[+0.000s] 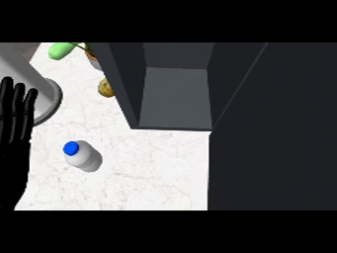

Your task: Pick up the bottled water, place it into the cabinet and close the cabinet

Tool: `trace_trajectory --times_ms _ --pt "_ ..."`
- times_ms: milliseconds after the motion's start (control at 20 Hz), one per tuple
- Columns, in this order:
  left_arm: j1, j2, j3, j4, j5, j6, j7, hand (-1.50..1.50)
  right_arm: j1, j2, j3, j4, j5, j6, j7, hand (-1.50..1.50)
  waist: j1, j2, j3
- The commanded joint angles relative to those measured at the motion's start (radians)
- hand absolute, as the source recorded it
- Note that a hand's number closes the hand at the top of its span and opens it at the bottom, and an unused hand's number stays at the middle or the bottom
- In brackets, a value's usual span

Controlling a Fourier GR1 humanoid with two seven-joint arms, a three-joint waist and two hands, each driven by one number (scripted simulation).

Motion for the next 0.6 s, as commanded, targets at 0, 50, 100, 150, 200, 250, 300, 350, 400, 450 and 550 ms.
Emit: trace_trajectory --times_ms 0,50,100,150,200,250,300,350,400,450,550 --pt "0.021 -0.023 0.02 -0.043 -0.039 0.062 0.022 -1.5 0.031 0.014 0.054 -0.046 0.061 -0.014 0.018 -1.5 -0.015 0.011 0.039" --pt "0.079 -0.072 -0.023 -0.065 -0.143 0.134 -0.003 -1.5 0.061 -0.004 0.048 -0.063 0.025 0.019 0.034 -1.5 -0.015 0.01 0.039" --pt "0.077 -0.066 0.01 -0.039 -0.193 0.169 -0.025 -1.5 0.085 -0.003 0.028 -0.017 0.017 0.027 -0.02 -1.5 -0.016 0.012 0.04" --pt "0.064 -0.084 -0.004 -0.088 -0.269 0.245 0.044 -1.5 0.101 -0.023 -0.004 -0.04 -0.009 0.036 0.007 -1.5 -0.02 0.009 0.041" --pt "0.118 -0.085 -0.019 -0.097 -0.327 0.288 0.031 -1.5 0.13 -0.015 0.011 -0.057 -0.003 0.034 0.016 -1.5 -0.018 0.007 0.041" --pt "0.167 -0.085 0.002 -0.151 -0.363 0.318 0.04 -1.5 0.181 -0.016 0.021 -0.072 0.011 0.039 0.01 -1.5 -0.011 0.002 0.042" --pt "0.184 -0.085 -0.046 -0.081 -0.152 0.443 0.106 -1.5 0.176 0.021 0.088 -0.069 -0.118 0.096 0.07 -1.5 -0.009 0.004 0.038" --pt "0.19 -0.086 -0.093 -0.105 -0.176 0.491 0.119 -1.5 0.198 0.01 0.08 -0.083 -0.156 0.12 0.07 -1.5 -0.019 0.005 0.04" --pt "0.212 -0.086 -0.132 -0.114 -0.196 0.546 0.106 -1.5 0.241 0.02 0.106 -0.112 -0.154 0.125 0.063 -1.5 -0.025 0.006 0.04" --pt "0.242 -0.086 -0.179 -0.187 -0.22 0.58 0.165 -1.5 0.285 0.014 0.111 -0.154 -0.167 0.13 0.083 -1.5 -0.025 0.002 0.041" --pt "0.334 -0.086 -0.289 -0.218 -0.268 0.645 0.137 -1.5 0.355 -0.021 0.073 -0.194 -0.214 0.177 0.06 -1.5 -0.025 0.005 0.04"
